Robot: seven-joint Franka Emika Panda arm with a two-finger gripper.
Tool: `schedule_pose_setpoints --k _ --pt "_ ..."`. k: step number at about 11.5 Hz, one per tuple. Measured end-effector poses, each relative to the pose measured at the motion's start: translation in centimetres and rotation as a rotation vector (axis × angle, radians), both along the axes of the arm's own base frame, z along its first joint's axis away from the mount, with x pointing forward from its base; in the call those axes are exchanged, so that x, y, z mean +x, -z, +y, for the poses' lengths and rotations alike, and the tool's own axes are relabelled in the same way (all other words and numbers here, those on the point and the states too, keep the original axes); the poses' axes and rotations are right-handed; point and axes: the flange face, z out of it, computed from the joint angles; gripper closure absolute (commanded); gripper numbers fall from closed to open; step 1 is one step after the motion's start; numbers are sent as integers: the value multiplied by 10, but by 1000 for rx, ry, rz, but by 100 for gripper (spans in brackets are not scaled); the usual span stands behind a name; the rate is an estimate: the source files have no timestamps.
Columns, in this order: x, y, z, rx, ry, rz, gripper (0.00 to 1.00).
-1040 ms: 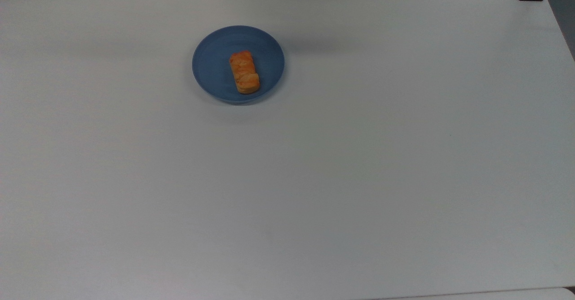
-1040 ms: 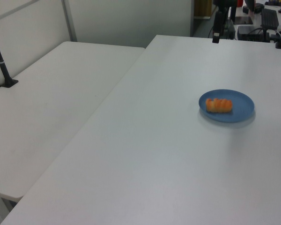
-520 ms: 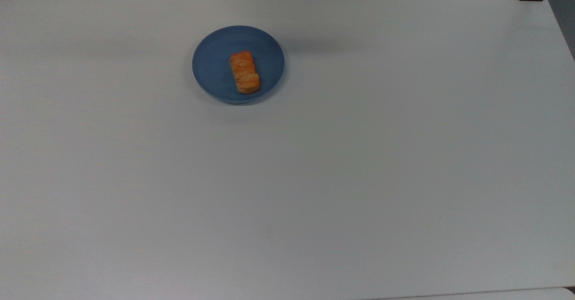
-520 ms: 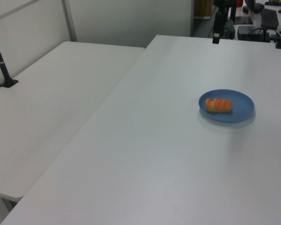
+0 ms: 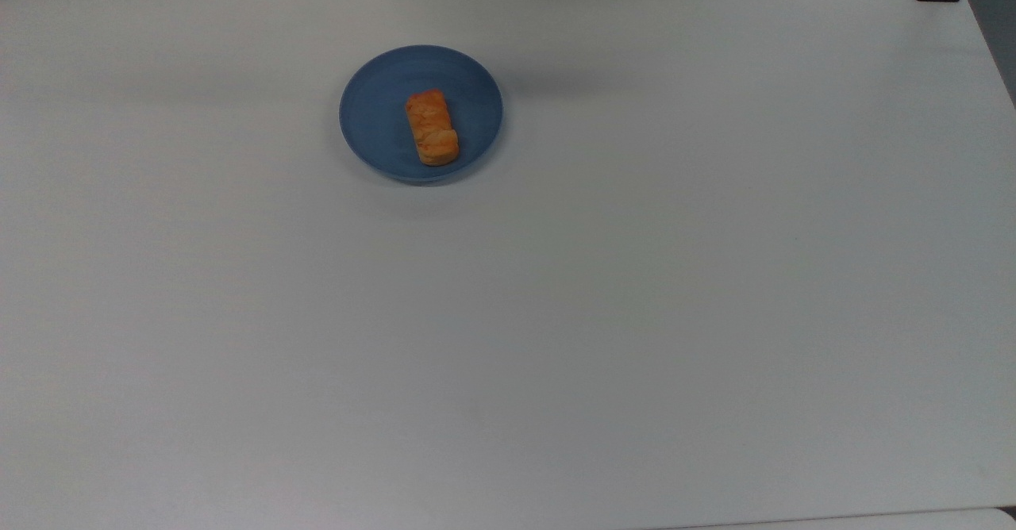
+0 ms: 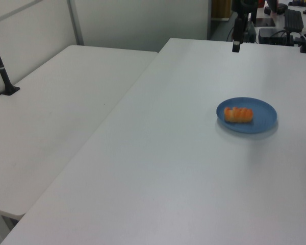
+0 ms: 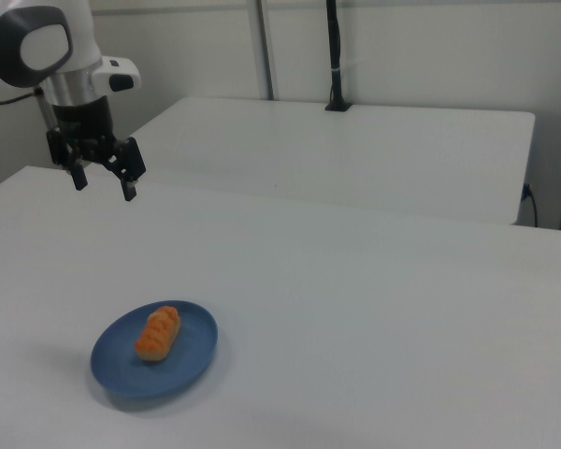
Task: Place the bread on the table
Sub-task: 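Lower the gripper onto the orange bread roll on the blue plate and close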
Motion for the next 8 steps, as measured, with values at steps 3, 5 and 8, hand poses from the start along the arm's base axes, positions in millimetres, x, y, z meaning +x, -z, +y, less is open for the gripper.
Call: schedule_pose_setpoints --k 3,5,8 --pt "9 32 -6 -36 -36 53 0" --pt "12 68 -13 -94 -70 119 0" --pt "8 127 -20 -118 -97 211 0"
